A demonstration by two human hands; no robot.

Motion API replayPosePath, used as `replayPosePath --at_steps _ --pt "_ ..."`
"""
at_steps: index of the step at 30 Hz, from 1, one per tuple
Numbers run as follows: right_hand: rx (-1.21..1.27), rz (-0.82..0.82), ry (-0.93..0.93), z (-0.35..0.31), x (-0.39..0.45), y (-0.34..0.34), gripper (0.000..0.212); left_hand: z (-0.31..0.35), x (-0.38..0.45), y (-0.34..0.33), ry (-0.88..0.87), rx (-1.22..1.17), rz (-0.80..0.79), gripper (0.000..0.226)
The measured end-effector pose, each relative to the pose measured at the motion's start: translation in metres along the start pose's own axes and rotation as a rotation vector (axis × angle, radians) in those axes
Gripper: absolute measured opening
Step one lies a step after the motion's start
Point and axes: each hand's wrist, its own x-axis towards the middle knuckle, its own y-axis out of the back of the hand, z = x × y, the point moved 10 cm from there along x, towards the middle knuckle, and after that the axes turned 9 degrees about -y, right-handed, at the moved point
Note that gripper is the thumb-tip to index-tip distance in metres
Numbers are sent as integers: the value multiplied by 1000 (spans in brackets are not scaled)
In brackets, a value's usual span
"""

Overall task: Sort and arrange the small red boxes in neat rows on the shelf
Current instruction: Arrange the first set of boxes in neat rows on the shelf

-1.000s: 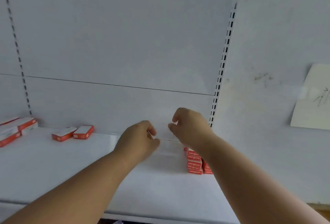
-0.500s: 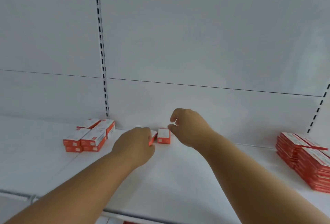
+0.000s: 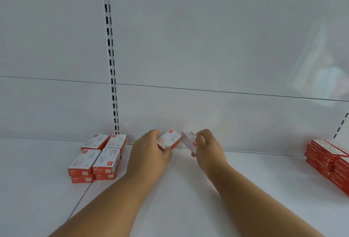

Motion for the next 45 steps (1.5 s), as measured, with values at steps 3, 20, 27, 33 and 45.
replayPosePath --at_steps 3,20,27,33,45 --pt "801 -230 -326 16 -6 -14 28 -2 -3 12 30 -201 93 62" --pt "775 -391 -234 -83 -55 -79 20 -47 3 143 -2 -30 208 41" --pt "124 -93 -193 -101 -51 -145 22 -131 23 152 66 126 -41 36" --pt "-420 67 -95 -107 -52 -163 28 -153 35 131 31 130 -189 37" --pt "-729 21 17 -117 -105 -163 35 -140 1 143 -43 212 -317 49"
